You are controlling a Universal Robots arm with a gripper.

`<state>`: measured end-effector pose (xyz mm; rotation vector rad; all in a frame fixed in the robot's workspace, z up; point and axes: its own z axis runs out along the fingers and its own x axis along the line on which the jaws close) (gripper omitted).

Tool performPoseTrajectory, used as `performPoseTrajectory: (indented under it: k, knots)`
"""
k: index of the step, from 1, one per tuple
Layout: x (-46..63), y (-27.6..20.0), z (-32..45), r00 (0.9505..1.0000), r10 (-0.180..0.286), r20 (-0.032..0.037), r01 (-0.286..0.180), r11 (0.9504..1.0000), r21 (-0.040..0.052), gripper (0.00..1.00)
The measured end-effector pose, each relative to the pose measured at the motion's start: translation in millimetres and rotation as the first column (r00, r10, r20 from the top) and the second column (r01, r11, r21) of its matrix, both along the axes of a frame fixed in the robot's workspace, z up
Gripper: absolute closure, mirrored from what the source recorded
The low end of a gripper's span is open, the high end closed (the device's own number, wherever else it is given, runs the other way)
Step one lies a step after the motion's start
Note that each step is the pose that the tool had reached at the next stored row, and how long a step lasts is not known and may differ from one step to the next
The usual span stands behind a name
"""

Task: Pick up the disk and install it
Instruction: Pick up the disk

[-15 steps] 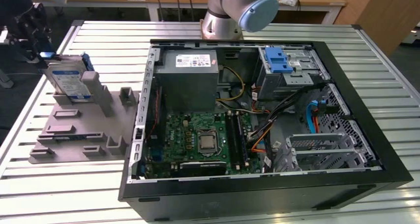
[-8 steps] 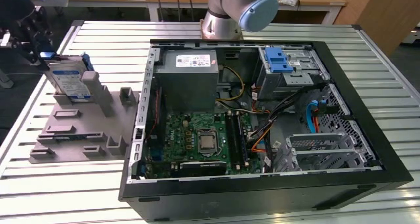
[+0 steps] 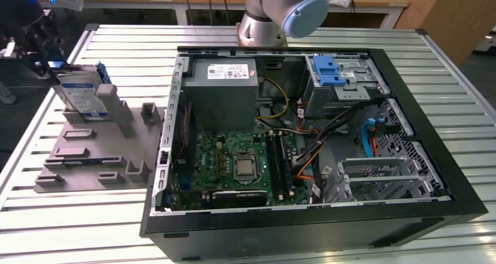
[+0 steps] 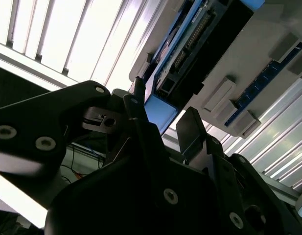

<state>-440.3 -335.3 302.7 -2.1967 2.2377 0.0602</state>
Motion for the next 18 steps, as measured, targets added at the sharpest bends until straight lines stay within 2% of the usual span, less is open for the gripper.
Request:
performPoseTrajectory:
  k: [2, 12, 15, 16, 18]
  knots:
    - [0.0, 1.3, -1.1, 1.0, 0.0, 0.0002, 0.0, 1.0, 0.0001, 0.47]
    - [0.0, 1.4, -11.1, 1.0, -0.001, -0.0006, 0.001, 1.0, 0.0, 0.47]
    - [0.0, 1.4, -11.1, 1.0, -0.001, -0.0006, 0.001, 1.0, -0.0002, 0.49]
    - [0.0, 1.4, -11.1, 1.0, -0.001, -0.0006, 0.001, 1.0, -0.0003, 0.55]
    - [0.0, 1.4, -11.2, 1.0, -0.001, -0.0005, 0.001, 1.0, -0.0002, 0.55]
